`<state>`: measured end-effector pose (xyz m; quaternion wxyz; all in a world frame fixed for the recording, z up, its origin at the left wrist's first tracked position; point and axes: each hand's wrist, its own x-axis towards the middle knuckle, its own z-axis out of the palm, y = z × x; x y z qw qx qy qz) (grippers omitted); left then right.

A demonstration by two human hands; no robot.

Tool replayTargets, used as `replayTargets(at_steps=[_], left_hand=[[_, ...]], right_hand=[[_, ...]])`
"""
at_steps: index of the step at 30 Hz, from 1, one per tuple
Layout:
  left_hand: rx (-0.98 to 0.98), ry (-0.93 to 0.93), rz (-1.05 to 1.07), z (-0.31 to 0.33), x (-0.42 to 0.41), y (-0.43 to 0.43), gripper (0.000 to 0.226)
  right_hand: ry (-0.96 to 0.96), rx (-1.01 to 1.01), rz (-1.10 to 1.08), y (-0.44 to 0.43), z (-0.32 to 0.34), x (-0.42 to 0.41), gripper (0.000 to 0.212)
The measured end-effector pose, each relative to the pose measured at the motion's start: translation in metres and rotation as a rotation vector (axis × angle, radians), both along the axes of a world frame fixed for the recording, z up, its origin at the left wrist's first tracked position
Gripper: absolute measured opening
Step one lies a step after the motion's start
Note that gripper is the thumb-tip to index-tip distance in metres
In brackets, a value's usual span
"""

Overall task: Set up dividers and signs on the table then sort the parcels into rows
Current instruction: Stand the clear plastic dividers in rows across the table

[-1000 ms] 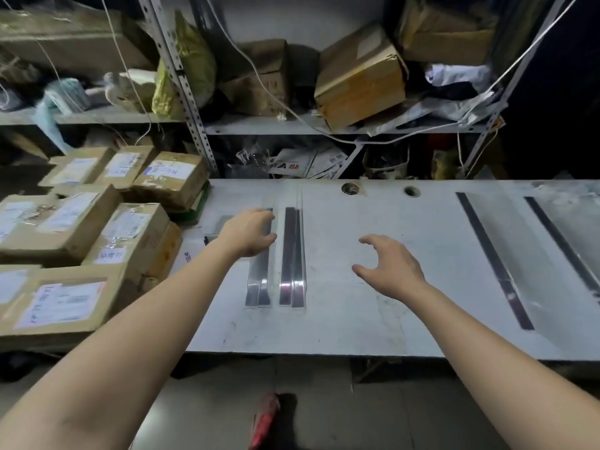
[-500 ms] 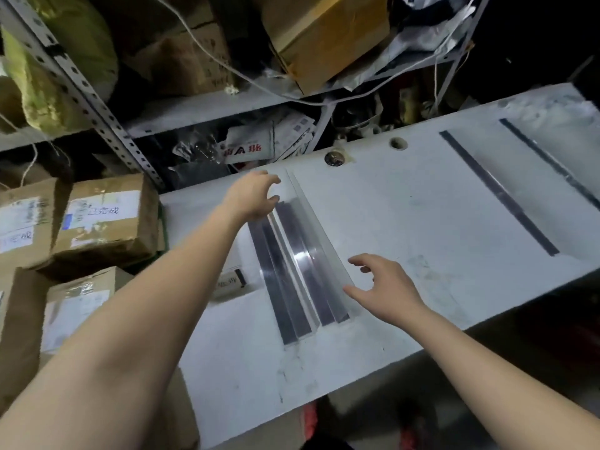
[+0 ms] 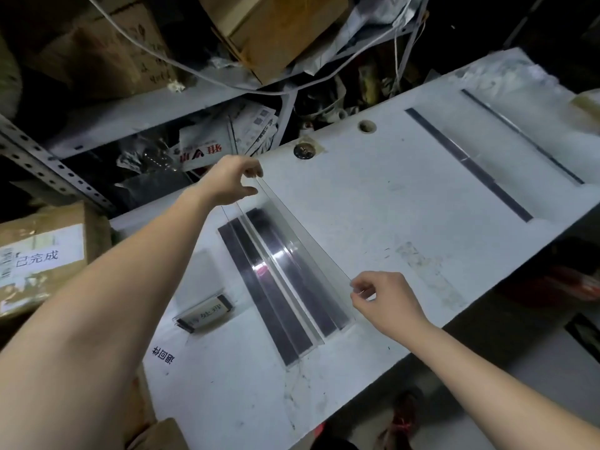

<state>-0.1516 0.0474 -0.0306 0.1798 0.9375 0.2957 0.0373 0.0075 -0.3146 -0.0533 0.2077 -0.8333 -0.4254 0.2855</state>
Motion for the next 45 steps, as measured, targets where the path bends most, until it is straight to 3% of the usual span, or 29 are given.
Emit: replayTargets(at_steps=[13, 18, 24, 35, 45], left_hand=[[-0.244, -0.094, 0.074, -0.011, -0.013, 0.013, 0.030], [-0.276, -0.072, 0.010, -0.012, -0.012, 0.011, 0.011], [-0.373, -0.048, 0.030, -0.011, -0.006, 0.006, 0.004], [-0.335, -0.037, 0.041, 0.021, 0.027, -0.002, 0.005], [-0.249, -0.045, 0.137, 0.050, 0.116, -0.020, 0.004]], right_hand=[[0.000, 0.044, -0.089, -0.002, -0.009, 0.012, 0.016], [-0.003, 0.046, -0.091, -0.005, -0.010, 0.019, 0.015], [-0.014, 0.065, -0.079, -0.014, -0.008, 0.025, 0.013], [-0.041, 0.099, -0.094, -0.043, 0.000, 0.074, 0.012], [-0.058, 0.132, -0.120, -0.089, 0.013, 0.166, 0.008]])
